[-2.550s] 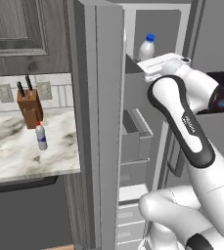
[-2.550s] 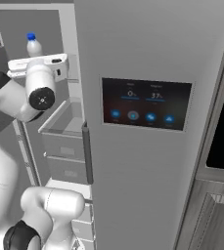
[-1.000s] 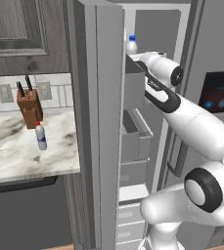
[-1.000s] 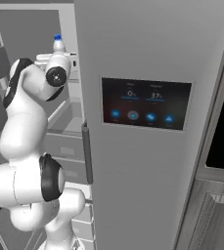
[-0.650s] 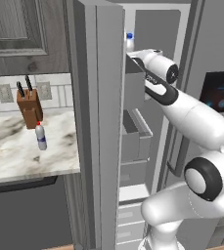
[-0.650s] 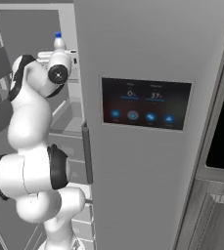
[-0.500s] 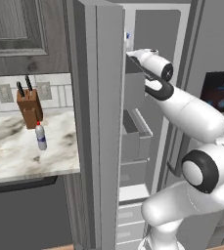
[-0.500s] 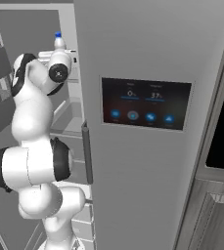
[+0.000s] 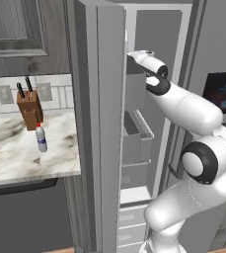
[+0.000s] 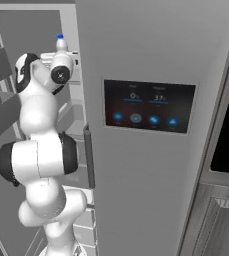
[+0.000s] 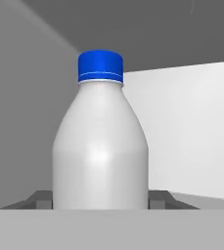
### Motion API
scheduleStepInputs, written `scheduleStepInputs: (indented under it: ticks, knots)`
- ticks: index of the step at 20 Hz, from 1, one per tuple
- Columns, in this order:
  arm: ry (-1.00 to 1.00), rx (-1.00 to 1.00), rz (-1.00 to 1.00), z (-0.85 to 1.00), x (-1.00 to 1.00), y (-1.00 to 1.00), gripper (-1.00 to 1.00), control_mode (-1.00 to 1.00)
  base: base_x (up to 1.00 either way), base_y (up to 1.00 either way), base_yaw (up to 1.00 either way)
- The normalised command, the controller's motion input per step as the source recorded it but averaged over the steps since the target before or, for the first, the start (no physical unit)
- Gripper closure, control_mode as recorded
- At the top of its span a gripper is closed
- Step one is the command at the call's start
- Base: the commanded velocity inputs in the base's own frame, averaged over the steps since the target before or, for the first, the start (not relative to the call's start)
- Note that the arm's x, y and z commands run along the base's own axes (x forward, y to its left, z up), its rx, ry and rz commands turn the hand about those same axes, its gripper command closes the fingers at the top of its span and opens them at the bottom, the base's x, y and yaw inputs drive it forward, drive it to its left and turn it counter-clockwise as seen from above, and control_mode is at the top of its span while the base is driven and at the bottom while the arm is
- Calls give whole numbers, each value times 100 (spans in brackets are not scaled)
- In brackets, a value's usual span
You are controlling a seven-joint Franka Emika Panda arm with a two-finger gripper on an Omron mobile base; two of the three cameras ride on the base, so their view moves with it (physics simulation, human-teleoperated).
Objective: Take the bottled waters from the counter and place them in the freezer to freeze. Close the freezer door after placing the bottles.
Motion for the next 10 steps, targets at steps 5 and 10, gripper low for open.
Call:
scheduleStepInputs:
  ticks: [5,10]
  knots:
    - [4,0,0,-64,7,3,100,-100,0,0,0]
    - [0,0,0,-35,0,0,100,-100,0,0,0]
